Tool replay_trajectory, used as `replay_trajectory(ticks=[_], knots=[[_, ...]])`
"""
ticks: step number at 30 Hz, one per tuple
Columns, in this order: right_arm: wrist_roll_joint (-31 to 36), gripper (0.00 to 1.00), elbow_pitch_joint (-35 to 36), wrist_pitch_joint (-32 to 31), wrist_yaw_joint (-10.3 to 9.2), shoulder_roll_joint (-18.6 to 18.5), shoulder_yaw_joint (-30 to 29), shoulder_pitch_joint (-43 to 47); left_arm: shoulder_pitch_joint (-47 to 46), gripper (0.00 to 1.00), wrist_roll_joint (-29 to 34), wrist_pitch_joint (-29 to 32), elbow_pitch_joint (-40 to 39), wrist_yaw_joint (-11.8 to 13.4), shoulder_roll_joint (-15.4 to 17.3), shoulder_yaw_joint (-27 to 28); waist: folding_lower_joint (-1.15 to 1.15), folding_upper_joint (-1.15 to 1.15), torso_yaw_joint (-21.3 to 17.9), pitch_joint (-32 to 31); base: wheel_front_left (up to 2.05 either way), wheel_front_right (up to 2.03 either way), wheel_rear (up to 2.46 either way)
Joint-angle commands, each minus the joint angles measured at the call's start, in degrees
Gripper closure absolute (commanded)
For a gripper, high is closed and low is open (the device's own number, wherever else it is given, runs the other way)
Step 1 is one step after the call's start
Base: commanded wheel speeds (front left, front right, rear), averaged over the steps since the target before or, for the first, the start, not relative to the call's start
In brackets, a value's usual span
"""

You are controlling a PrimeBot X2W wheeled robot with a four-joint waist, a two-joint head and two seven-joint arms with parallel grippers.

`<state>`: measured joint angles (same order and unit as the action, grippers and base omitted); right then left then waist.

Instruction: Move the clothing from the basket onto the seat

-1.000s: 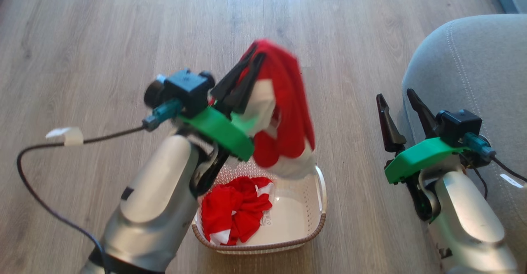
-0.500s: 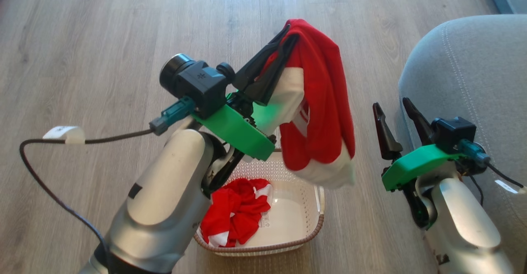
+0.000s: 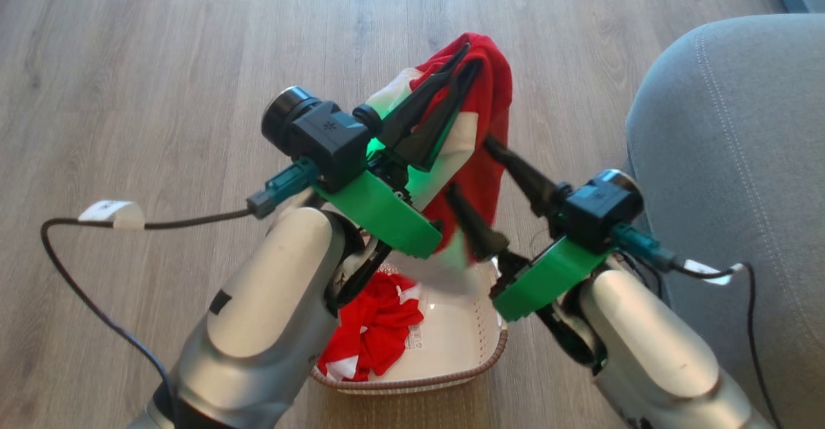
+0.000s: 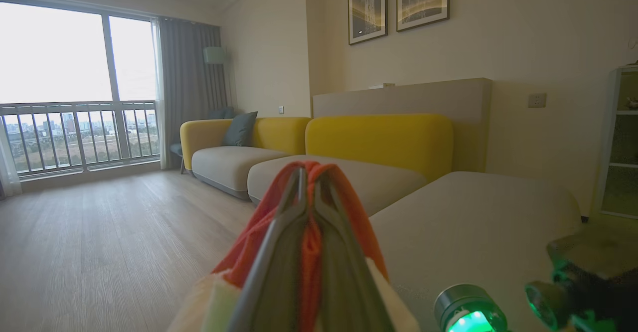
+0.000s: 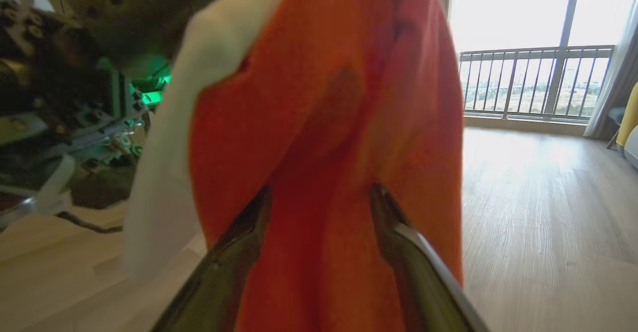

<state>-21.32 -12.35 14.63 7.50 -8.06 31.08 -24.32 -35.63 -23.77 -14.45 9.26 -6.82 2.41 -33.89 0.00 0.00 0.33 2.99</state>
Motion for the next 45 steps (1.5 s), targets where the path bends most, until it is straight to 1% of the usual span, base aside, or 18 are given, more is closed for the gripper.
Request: replay_trajectory(ticks=[1, 4, 7, 10, 13, 14, 15, 18, 23, 24, 25, 30, 34, 37, 40, 41, 45], knots=[[-0.5, 0.00, 1.2, 0.4, -0.01, -0.2, 1.6, -1.9, -3.1, 1.00, -0.4, -0.5, -2.2, 0.4, 0.5, 1.6, 0.00, 0.00, 0.1, 0.0, 0.00, 0.00, 0.00], [-0.8, 0.00, -1.0, 0.4, -0.01, -0.4, 4.7, -3.2, -3.2, 1.00, -0.6, -0.5, -2.2, 0.4, 0.5, 1.0, 0.00, 0.00, 0.4, 0.1, 0.00, 0.00, 0.00], [-1.1, 0.00, -4.7, 0.4, -0.01, 0.4, 6.3, -4.8, -3.1, 1.00, -0.9, -0.5, -2.3, 0.4, 0.5, 0.5, 0.00, 0.00, 0.7, 0.0, 0.00, 0.00, 0.00], [-1.2, 0.00, -9.0, 0.4, -0.01, 1.6, 6.8, -6.8, -2.9, 1.00, -1.1, -0.5, -2.2, 0.4, 0.5, 0.1, 0.00, 0.00, 0.8, 0.0, 0.00, 0.00, 0.00], [-1.4, 0.00, -13.6, 0.4, -0.01, 2.9, 5.7, -8.7, -2.6, 1.00, -1.4, -0.5, -2.1, 0.4, 0.5, -0.5, 0.00, 0.00, 1.1, -0.2, 0.00, 0.00, 0.00], [-1.3, 0.53, -14.9, 0.4, -0.01, 3.2, 5.4, -9.2, -2.6, 1.00, -1.4, -0.5, -2.0, 0.4, 0.5, -0.7, 0.00, 0.00, 1.2, -0.3, 0.00, 0.00, 0.00], [-1.5, 1.00, -15.7, 0.4, -0.01, 3.5, 4.9, -9.6, -2.5, 1.00, -1.6, -0.5, -1.9, 0.4, 0.5, -0.9, 0.00, 0.00, 1.3, -0.4, 0.00, 0.00, 0.00], [-1.9, 1.00, -17.0, 0.4, -0.01, 4.2, 4.3, -10.1, -2.0, 1.00, -2.1, -0.5, -1.8, 0.4, 0.5, -1.4, 0.00, 0.00, 1.7, -0.7, 0.00, 0.00, 0.00], [-1.7, 1.00, -15.9, 0.4, -0.01, 4.5, 3.4, -9.0, -1.6, 1.00, -1.6, -0.5, -1.3, 0.4, 0.5, -1.0, 0.00, 0.00, 1.3, -0.5, 0.00, 0.00, 0.00], [-1.6, 1.00, -15.6, 0.4, -0.01, 4.5, 2.9, -8.9, -1.5, 0.59, -1.5, -0.5, -1.2, 0.4, 0.5, -0.9, 0.00, 0.00, 1.2, -0.4, 0.00, 0.00, 0.00], [-1.4, 1.00, -15.1, 0.4, -0.01, 4.5, 2.4, -8.7, -1.5, 0.00, -1.4, -0.5, -1.3, 0.3, 0.5, -0.8, 0.00, 0.00, 1.0, -0.3, 0.00, 0.00, 0.00], [-0.6, 1.00, -11.1, 0.4, -0.01, 3.8, -3.5, -7.5, -0.8, 0.00, -1.2, -0.5, 0.7, 0.0, 0.5, -0.4, 0.00, 0.00, -0.2, 0.4, 0.00, 0.00, 0.00], [0.3, 1.00, -7.6, 0.4, -0.01, 2.7, -9.3, -5.8, -0.3, 0.00, -0.5, -0.5, 2.5, -0.2, 0.8, 0.2, 0.00, 0.00, -2.4, 1.0, 0.00, 0.00, 0.00], [0.9, 1.00, -5.3, 0.4, -0.01, 1.9, -12.8, -4.7, 0.1, 0.00, 0.0, -0.5, 4.0, -0.4, 1.2, 0.5, 0.00, 0.00, -4.8, 1.5, 0.00, 0.00, 0.00], [1.2, 1.00, -3.2, 0.4, -0.01, 1.4, -16.0, -3.7, 0.4, 0.00, 0.3, -0.5, 5.1, -0.5, 1.8, 0.9, 0.00, 0.00, -8.2, 2.3, 0.00, 0.00, 0.00], [1.2, 1.00, -3.2, 0.4, -0.01, 1.4, -16.0, -3.7, 0.4, 0.00, 0.3, -0.5, 5.1, -0.5, 1.8, 0.9, 0.00, 0.00, -8.2, 2.3, 0.00, 0.00, 0.00], [1.7, 1.00, -0.5, 0.4, -0.01, 1.1, -20.2, -2.5, 0.9, 0.00, 0.9, -0.5, 5.7, -0.6, 2.6, 1.3, 0.00, 0.00, -13.3, 3.3, 0.00, 0.00, 0.00]])
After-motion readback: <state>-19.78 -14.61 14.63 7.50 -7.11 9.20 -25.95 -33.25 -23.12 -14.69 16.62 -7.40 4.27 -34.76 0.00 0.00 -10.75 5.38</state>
